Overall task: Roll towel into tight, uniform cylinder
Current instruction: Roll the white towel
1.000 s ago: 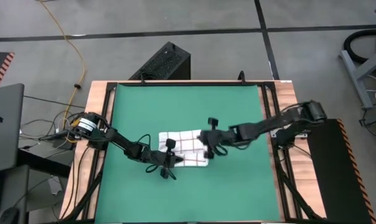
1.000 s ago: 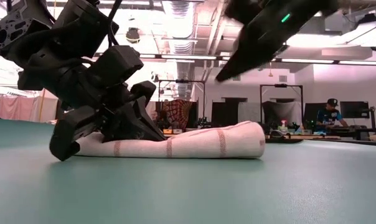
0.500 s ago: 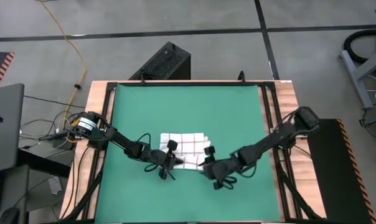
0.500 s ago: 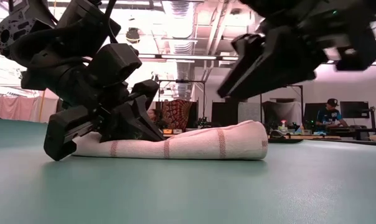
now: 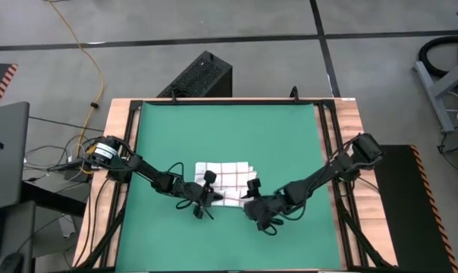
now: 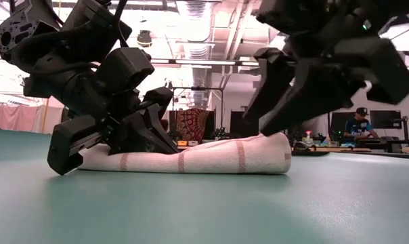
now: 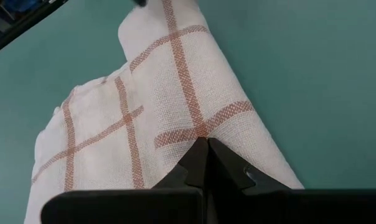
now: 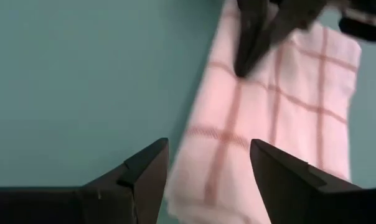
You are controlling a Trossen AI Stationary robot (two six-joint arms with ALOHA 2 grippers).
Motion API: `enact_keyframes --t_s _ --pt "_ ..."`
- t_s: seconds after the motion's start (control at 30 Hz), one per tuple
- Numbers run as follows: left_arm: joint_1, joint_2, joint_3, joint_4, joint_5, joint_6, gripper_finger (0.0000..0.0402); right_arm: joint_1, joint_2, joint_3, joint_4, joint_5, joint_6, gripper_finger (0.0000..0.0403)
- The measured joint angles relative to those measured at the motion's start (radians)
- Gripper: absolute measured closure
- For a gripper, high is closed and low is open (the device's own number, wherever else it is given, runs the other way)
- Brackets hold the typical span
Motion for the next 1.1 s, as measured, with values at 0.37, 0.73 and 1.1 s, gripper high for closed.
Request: enact_keyframes --t_s 0.37,0.73,1.1 --pt "0.000 0.000 0.000 0.001 0.000 -0.006 0.0401 0.006 0.000 -0.123 0.135 0.063 -0.026 0.0154" --pt "0.001 0.000 0.000 0.001 0.004 -0.052 0.0401 0.013 0.000 -0.230 0.416 0.064 -0.104 0.0154" --pt "0.029 -0.001 0.000 -0.001 0.041 -0.073 0.0401 -0.038 0.043 -0.338 0.609 -0.012 -0.182 0.0154"
